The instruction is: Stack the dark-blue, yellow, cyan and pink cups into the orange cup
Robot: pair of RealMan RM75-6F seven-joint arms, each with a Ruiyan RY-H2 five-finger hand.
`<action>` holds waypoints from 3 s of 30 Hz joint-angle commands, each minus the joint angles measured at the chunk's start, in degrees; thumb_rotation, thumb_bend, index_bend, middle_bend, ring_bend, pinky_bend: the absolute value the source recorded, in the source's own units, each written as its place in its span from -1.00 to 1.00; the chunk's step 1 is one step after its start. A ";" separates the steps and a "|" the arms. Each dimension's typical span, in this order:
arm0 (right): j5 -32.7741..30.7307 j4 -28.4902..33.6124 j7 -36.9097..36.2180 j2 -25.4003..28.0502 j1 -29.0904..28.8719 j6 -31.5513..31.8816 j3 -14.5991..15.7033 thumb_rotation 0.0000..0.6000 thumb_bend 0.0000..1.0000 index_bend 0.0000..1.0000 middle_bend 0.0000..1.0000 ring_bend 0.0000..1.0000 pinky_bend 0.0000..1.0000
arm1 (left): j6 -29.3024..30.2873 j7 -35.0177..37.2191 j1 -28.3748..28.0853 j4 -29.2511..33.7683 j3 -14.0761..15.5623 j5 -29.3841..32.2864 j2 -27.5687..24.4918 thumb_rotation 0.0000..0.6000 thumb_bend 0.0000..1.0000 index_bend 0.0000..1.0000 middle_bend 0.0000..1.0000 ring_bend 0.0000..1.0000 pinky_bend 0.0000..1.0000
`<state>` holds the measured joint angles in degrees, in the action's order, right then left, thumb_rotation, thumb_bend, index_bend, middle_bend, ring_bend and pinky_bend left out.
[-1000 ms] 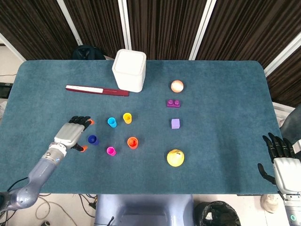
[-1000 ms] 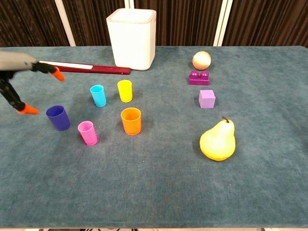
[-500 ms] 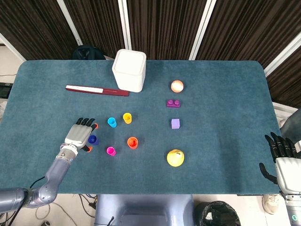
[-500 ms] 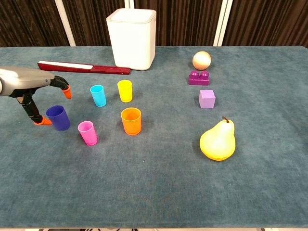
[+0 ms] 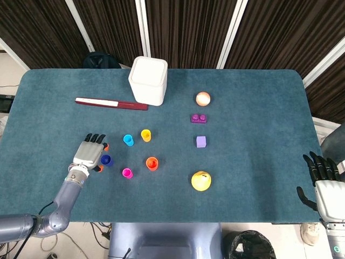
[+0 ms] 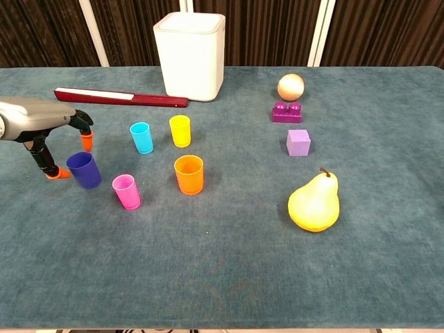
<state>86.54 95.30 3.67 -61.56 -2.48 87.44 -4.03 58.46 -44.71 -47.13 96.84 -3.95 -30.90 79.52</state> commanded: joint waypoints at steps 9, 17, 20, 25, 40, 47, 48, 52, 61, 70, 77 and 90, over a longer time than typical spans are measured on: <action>-0.29 0.02 0.13 -0.16 0.08 0.19 -0.18 1.00 -0.15 -0.93 -1.00 -0.88 -1.00 | -0.46 0.99 -0.22 -0.41 0.48 -1.19 0.69 1.00 -0.52 -0.28 -0.88 -1.00 -1.00; -0.30 0.12 0.10 -0.16 0.17 0.45 -0.27 1.00 -0.15 -0.93 -1.00 -0.88 -1.00 | -0.91 1.46 -0.55 -0.23 0.83 -1.86 0.99 1.00 -0.46 -0.19 -0.85 -1.00 -1.00; -0.32 0.12 0.00 -0.18 0.19 0.52 -0.31 1.00 -0.15 -0.93 -1.00 -0.88 -1.00 | -0.76 1.70 -0.52 -0.44 1.01 -2.53 1.10 1.00 -0.41 -0.09 -0.80 -1.00 -1.00; -0.51 0.02 -0.20 -0.31 0.17 0.46 -0.40 1.00 -0.15 -0.93 -1.00 -0.88 -1.00 | -0.12 1.45 -0.57 -0.72 1.31 -2.78 1.31 1.00 -0.38 -0.06 -0.79 -1.00 -1.00; -1.09 -0.17 -0.59 -0.45 0.31 0.73 -0.77 1.00 -0.15 -0.93 -1.00 -0.88 -1.00 | 3.52 1.41 -2.32 8.51 -2.41 -6.27 -1.71 1.00 -0.37 -0.04 -0.78 -1.00 -1.00; -1.04 -0.28 -1.26 -0.34 0.35 0.82 -0.82 1.00 -0.15 -0.93 -1.00 -0.88 -1.00 | 6.24 -3.55 -5.67 14.99 -4.76 -4.92 -1.88 1.00 -0.37 -0.04 -0.77 -1.00 -1.00; -1.08 -0.32 -1.40 -0.28 0.39 0.89 -0.86 1.00 -0.15 -0.93 -1.00 -0.88 -1.00 | 6.45 -4.54 -6.41 15.05 -5.03 -3.95 -1.33 1.00 -0.37 -0.04 -0.77 -1.00 -1.00; -0.84 -0.28 -1.92 -0.19 0.42 1.01 -0.84 1.00 -0.15 -0.93 -1.00 -0.88 -1.00 | 7.28 -6.29 -8.29 13.85 -5.94 -3.00 1.13 1.00 -0.37 -0.04 -0.77 -1.00 -1.00; -1.08 -0.72 -2.42 -0.31 0.26 0.53 -0.87 1.00 -0.15 -0.93 -1.00 -0.88 -1.00 | 7.62 -7.07 -10.27 11.15 -5.90 -3.04 6.13 1.00 -0.37 -0.04 -0.77 -1.00 -1.00; -1.27 -0.78 -2.74 -0.22 0.48 1.13 -1.16 1.00 -0.15 -0.93 -1.00 -0.88 -1.00 | 7.71 -8.03 -11.57 7.24 -5.36 -1.85 9.66 1.00 -0.37 -0.03 -0.77 -1.00 -1.00; -1.64 -0.99 -3.25 -0.17 0.63 1.65 -1.60 1.00 -0.15 -0.93 -1.00 -0.88 -1.00 | 6.65 -7.15 -12.36 4.94 -5.75 -1.98 11.71 1.00 -0.37 -0.03 -0.77 -1.00 -1.00; -1.49 -1.03 -3.69 -0.09 0.65 1.76 -1.67 1.00 -0.15 -0.93 -1.00 -0.88 -1.00 | 8.25 -8.83 -13.11 5.63 -4.89 -3.13 12.75 1.00 -0.37 -0.02 -0.77 -1.00 -1.00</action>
<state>85.05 94.27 -0.02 -61.65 -1.83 89.20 -5.71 66.56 -53.31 -60.18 102.38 -8.93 -34.29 92.21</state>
